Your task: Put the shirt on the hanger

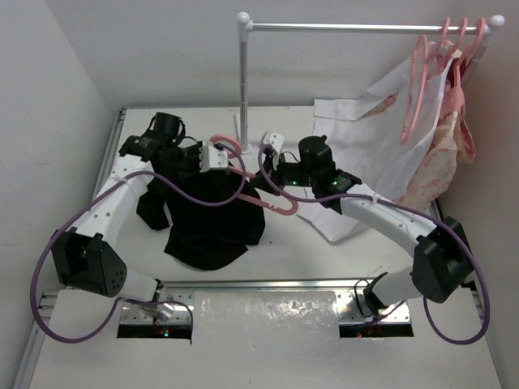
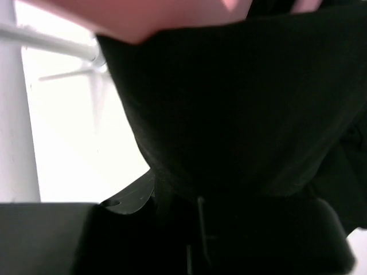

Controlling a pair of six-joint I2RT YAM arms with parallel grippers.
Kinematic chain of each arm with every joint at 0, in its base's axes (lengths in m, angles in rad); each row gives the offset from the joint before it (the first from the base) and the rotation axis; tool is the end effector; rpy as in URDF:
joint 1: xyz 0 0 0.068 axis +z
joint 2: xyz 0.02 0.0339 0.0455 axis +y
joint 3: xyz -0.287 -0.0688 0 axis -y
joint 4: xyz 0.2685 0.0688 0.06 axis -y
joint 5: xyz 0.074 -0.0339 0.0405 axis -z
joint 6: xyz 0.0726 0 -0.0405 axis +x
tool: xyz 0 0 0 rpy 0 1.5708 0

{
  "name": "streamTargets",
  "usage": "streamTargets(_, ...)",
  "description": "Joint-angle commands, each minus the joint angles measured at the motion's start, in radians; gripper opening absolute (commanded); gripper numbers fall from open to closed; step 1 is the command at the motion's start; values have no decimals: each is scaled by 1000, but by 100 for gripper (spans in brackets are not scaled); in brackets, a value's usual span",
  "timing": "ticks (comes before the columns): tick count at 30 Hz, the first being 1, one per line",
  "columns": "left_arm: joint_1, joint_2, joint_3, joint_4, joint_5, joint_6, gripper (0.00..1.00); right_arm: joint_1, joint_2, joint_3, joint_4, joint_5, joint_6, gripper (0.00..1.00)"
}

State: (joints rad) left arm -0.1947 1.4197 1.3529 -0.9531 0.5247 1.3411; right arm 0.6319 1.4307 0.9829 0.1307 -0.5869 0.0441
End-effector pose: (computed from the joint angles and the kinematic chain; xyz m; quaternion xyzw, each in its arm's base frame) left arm 0.3072 -0.0977 0.3226 0.6963 0.6196 -0.0672 0.3560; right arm 0.2794 0.2543 0.2936 -0.3870 0.6929 0.4072 0.4521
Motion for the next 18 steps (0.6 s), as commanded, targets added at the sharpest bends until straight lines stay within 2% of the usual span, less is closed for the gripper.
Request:
streamTargets(1,40,-70,6,103,97,-228,0,-5,14,102,54,131,-24,4)
streamTargets(3,78,-82,9,120,121,-298,0,-8,23,140,40,160,-27,14)
streamTargets(4,87,-84,12,120,132,-316,0,-8,23,152,35,189,-23,26)
streamTargets(5,106,-88,11,122,142,-333,0,-8,25,163,27,217,-20,56)
streamTargets(7,121,-91,6,142,141,-413,0,-9,10,178,12,298,-4,71)
streamTargets(8,133,-96,0,180,117,-451,0,-9,-4,169,12,411,3,79)
streamTargets(10,138,-97,0,215,81,-551,0,-11,-68,137,44,543,32,85)
streamTargets(11,141,-99,2,238,58,-574,0,-14,-96,113,69,661,45,88)
streamTargets(14,141,-96,21,267,40,-631,0,-24,-209,-13,151,795,88,90)
streamTargets(17,141,-82,78,283,47,-722,0,-24,-302,-104,208,802,135,85)
streamTargets(18,141,-74,127,281,50,-743,0,-24,-315,-131,249,790,182,79)
